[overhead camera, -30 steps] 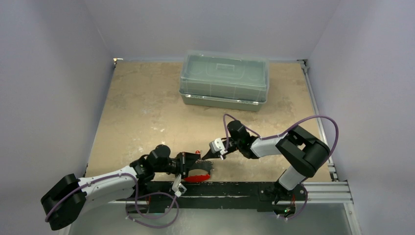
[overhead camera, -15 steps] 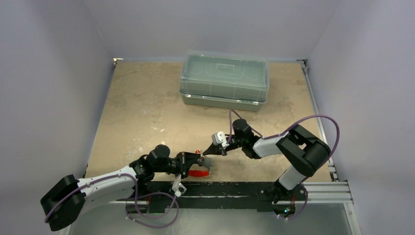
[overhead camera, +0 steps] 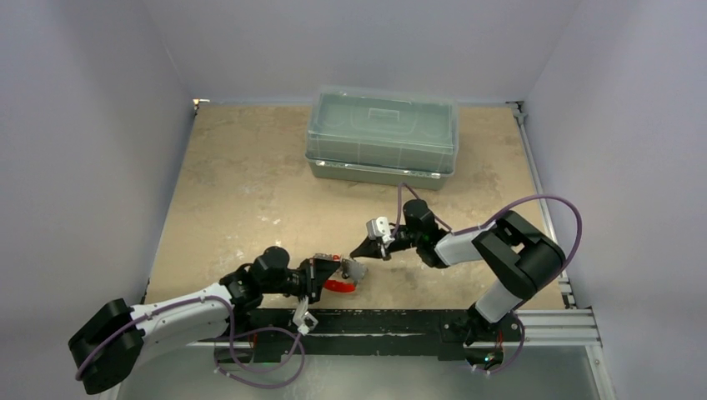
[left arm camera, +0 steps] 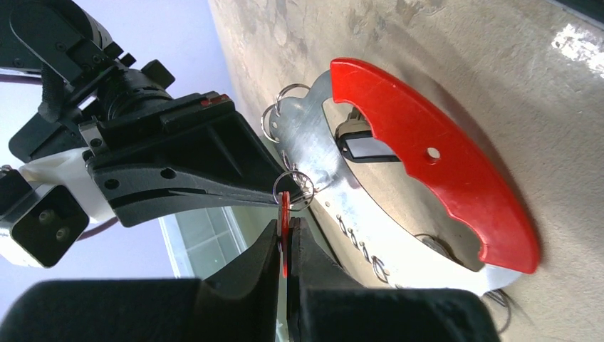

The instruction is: Remove the keys from the keyring

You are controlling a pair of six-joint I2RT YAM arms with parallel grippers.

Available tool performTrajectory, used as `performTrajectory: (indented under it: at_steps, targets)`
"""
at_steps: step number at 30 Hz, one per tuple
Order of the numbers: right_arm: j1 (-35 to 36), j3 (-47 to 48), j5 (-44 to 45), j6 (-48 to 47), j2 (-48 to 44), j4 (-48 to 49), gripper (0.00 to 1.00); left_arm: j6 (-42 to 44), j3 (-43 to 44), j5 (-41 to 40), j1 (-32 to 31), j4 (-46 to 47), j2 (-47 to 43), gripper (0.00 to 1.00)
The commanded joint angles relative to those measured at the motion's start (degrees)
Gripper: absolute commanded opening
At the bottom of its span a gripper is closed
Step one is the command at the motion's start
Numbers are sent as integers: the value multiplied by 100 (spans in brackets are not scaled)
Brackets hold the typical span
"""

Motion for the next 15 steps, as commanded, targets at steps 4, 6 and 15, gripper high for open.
performTrajectory:
  at_steps: [4,6,15]
  targets:
    - [-369,180,231,280,-359,-267,0,-783,186,-367,-6,-276,-249,0]
    - [-470,294,333,191,-430,-717,0,-1200,332,-609,13,-384,-304,0]
    - [-706,1165,713,-567,-650,-3119,0,-2753,721,-1401,209,-737,-401,0]
